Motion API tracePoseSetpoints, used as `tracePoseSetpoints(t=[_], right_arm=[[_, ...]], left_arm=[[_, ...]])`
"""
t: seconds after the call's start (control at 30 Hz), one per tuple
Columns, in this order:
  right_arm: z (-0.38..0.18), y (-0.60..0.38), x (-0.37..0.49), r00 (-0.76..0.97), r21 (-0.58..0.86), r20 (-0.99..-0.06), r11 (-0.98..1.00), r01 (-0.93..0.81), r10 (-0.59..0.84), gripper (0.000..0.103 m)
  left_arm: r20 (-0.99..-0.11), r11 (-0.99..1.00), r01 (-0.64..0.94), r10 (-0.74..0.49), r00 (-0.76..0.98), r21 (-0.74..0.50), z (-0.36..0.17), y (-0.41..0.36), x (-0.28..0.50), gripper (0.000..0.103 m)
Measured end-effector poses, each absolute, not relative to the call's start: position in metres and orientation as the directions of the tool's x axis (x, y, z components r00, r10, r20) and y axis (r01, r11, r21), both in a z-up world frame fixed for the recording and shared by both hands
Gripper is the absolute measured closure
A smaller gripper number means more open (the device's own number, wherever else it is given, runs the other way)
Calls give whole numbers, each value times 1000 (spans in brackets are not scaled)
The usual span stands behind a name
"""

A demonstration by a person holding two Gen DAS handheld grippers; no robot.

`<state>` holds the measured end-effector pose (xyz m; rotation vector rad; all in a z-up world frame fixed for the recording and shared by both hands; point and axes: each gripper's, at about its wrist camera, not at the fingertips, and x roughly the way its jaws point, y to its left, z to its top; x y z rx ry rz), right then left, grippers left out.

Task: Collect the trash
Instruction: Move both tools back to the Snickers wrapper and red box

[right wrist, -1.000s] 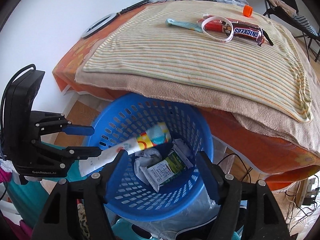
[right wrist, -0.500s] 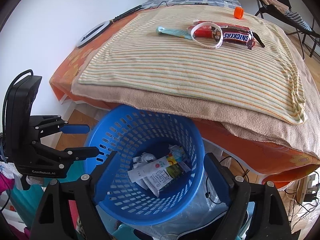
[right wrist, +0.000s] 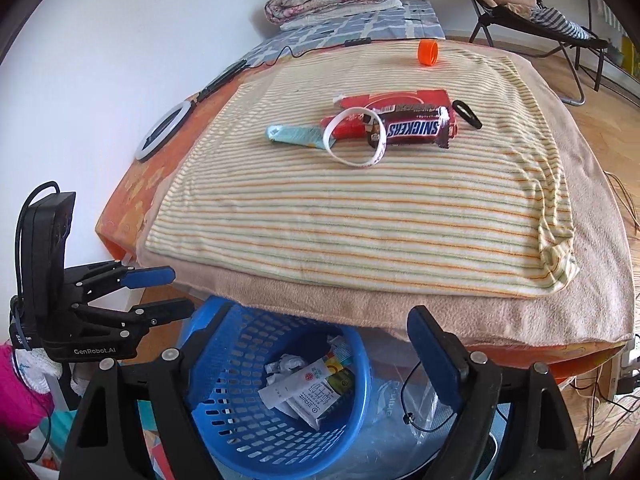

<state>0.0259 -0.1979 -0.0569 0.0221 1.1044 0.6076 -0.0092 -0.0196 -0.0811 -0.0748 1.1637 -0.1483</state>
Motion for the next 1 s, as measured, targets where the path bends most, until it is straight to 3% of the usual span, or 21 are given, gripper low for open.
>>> tracePoseSetpoints(t=[0.57, 1.0], right_arm=[[-37, -229, 123, 433, 335, -769, 874, -352, 470, 17], [-57, -218, 189, 431, 345, -781, 888, -305, 452, 29]], left_arm=[[-875, 982, 56, -186, 447, -180, -62, -27, 77, 43], [-881, 974, 19, -213, 423, -227, -84, -29, 139, 43]])
